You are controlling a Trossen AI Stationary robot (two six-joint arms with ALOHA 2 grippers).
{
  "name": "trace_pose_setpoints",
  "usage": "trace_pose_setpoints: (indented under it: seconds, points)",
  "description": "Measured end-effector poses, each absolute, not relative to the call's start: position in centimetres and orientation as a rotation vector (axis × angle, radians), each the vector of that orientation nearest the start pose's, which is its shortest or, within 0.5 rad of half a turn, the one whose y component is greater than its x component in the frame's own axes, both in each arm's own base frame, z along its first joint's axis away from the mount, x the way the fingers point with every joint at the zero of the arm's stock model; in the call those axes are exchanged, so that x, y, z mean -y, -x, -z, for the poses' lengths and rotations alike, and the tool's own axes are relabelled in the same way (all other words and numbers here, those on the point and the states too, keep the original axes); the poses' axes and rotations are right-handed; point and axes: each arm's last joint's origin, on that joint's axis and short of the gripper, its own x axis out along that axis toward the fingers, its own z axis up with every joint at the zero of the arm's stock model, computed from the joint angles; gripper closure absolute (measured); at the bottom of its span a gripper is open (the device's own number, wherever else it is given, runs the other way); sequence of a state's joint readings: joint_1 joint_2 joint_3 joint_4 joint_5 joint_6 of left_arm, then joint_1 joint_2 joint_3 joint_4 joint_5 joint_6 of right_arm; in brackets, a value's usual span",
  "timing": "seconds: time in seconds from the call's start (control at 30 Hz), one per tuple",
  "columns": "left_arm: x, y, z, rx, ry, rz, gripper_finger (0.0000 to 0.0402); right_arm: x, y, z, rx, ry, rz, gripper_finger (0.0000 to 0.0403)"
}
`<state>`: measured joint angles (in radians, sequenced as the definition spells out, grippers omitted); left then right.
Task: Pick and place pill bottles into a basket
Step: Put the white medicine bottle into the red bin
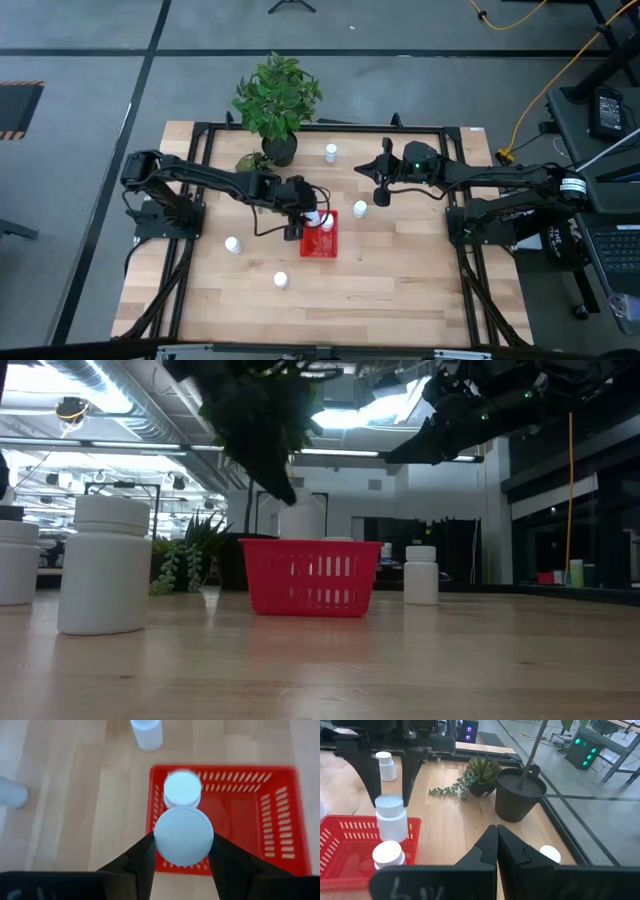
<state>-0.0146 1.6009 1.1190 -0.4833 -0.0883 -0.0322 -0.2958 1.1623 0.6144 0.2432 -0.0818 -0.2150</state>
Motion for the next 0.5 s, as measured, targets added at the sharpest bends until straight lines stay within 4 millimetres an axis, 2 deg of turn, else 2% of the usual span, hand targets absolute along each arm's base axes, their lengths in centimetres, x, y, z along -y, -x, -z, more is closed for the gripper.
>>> trace_pose_setpoints:
  seconds: [0.27,0.5]
  points:
    - [0.1,-33.6,-20.2,-1.049,-0.023,-0.084,0.0249,7.0,-23.8,-24.0,-0.322,0.155,0.179,0.0397]
    - [0.1,-34.0,-19.4,-1.062,-0.024,-0.085,0.0245,7.0,-23.8,-24.0,-0.324,0.154,0.178,0.0396]
